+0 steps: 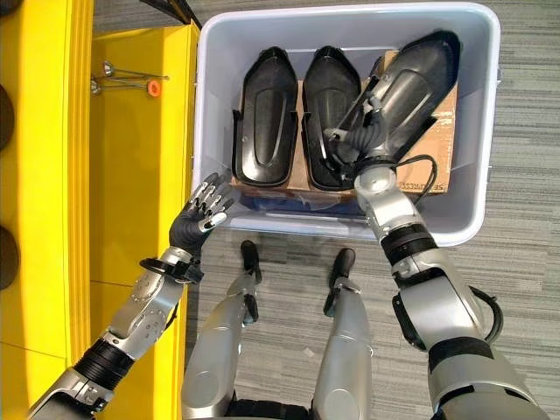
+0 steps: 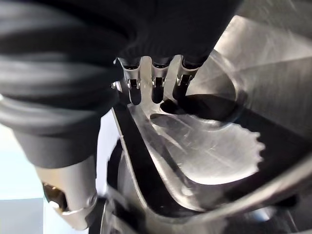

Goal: Move parts from the plastic box to the shelf.

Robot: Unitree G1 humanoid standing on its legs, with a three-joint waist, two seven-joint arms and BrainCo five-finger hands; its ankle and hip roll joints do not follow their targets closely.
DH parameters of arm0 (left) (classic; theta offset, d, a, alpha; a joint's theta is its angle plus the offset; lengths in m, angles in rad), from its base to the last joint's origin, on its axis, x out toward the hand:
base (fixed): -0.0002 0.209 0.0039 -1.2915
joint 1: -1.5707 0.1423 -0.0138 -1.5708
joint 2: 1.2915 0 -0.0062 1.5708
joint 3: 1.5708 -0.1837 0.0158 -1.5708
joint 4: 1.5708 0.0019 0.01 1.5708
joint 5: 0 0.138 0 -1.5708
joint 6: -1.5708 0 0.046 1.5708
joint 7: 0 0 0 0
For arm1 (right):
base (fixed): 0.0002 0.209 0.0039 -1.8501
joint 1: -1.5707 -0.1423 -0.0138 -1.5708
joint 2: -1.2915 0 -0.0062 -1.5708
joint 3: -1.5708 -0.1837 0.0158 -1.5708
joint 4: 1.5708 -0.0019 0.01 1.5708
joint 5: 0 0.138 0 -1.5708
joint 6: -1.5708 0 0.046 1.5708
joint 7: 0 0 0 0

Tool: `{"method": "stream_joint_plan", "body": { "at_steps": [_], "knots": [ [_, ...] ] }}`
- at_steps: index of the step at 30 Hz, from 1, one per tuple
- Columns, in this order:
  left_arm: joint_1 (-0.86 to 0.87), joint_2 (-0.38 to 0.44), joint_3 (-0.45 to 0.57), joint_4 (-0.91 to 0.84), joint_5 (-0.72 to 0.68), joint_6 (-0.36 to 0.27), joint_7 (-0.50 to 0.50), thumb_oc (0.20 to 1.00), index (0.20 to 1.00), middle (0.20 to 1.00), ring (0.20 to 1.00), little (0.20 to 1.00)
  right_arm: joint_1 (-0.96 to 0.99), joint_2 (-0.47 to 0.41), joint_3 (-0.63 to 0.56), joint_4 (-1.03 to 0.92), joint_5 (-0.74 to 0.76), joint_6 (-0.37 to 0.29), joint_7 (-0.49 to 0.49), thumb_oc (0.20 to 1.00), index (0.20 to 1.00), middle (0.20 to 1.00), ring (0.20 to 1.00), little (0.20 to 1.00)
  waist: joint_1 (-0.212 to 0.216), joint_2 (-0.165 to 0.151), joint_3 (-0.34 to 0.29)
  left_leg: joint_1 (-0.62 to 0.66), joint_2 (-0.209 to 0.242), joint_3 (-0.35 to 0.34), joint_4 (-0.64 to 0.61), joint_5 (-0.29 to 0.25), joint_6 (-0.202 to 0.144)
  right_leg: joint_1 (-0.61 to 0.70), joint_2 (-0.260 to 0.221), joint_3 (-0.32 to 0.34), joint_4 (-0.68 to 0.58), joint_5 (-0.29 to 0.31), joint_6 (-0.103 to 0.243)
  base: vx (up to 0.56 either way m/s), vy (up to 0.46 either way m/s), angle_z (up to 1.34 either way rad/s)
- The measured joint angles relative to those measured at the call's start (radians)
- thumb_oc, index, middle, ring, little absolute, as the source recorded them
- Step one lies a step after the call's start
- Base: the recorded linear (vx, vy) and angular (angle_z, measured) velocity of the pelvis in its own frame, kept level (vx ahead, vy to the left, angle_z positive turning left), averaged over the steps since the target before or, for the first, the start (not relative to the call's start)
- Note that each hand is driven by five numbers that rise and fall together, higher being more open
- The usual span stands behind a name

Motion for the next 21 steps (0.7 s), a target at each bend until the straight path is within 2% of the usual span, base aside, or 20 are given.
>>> {"method": "stream_joint_plan", "body": {
  "at_steps": [3,7,8,10,12,15,21],
  "knots": [
    [0.001,0.000,-0.001,0.000,0.000,0.003,-0.011,1.000,1.000,1.000,1.000,1.000,0.004,0.011,0.017,-0.006,-0.001,0.028,-0.029,1.000,1.000,1.000,1.000,1.000,0.001,0.000,0.000,0.000,0.000,0.000,0.002,0.000,0.000,0.000,0.000,0.000,0.002,0.000,0.000,0.02,-0.001,0.00],
    [0.000,-0.001,-0.007,0.000,0.000,0.004,-0.011,1.000,1.000,1.000,1.000,1.000,0.023,0.032,0.012,0.002,-0.057,0.007,-0.158,1.000,1.000,1.000,1.000,1.000,-0.002,0.000,0.000,0.001,0.000,0.000,0.002,0.000,0.000,0.000,0.000,0.006,0.002,0.000,0.000,0.01,0.024,0.00],
    [-0.001,-0.001,-0.011,0.000,0.000,0.002,-0.010,1.000,1.000,1.000,1.000,1.000,0.040,0.032,-0.012,0.002,-0.146,-0.015,-0.242,1.000,1.000,1.000,1.000,1.000,-0.002,0.000,0.000,0.001,-0.001,0.001,0.002,0.000,0.000,0.000,0.000,0.007,0.001,0.001,0.000,0.01,0.062,0.00],
    [-0.001,-0.001,-0.019,0.001,0.000,0.001,-0.008,1.000,1.000,1.000,1.000,1.000,0.043,0.031,-0.036,0.000,-0.212,-0.024,-0.313,1.000,1.000,1.000,1.000,1.000,-0.004,0.000,0.000,0.001,-0.002,0.002,0.001,0.000,0.001,0.000,-0.001,0.008,0.000,0.001,0.000,0.01,0.055,-0.01],
    [-0.003,-0.002,-0.051,0.002,0.000,-0.019,0.009,1.000,1.000,1.000,1.000,1.000,0.044,0.023,-0.082,-0.009,-0.343,-0.039,-0.440,1.000,1.000,1.000,1.000,1.000,-0.007,0.000,0.000,0.001,-0.002,0.004,0.001,0.000,0.001,-0.003,0.000,0.010,0.000,0.003,0.000,-0.03,0.062,-0.03],
    [-0.002,-0.014,-0.067,0.005,0.000,-0.035,0.012,1.000,1.000,1.000,1.000,1.000,0.044,0.006,-0.107,-0.048,-0.446,-0.041,-0.522,1.000,1.000,1.000,1.000,1.000,-0.008,0.001,0.000,-0.005,-0.002,0.014,0.001,-0.001,0.002,-0.014,0.001,0.020,0.000,0.006,0.000,-0.04,0.057,-0.07],
    [-0.003,-0.018,-0.088,0.005,-0.001,-0.072,0.013,1.000,1.000,1.000,1.000,1.000,0.052,-0.016,-0.102,-0.170,-0.625,-0.055,-0.579,1.000,1.000,1.000,1.000,1.000,-0.034,0.002,0.000,0.004,-0.004,0.029,-0.004,-0.001,0.003,-0.015,0.001,0.035,-0.004,0.008,0.003,0.02,0.067,-0.05]
  ]
}}
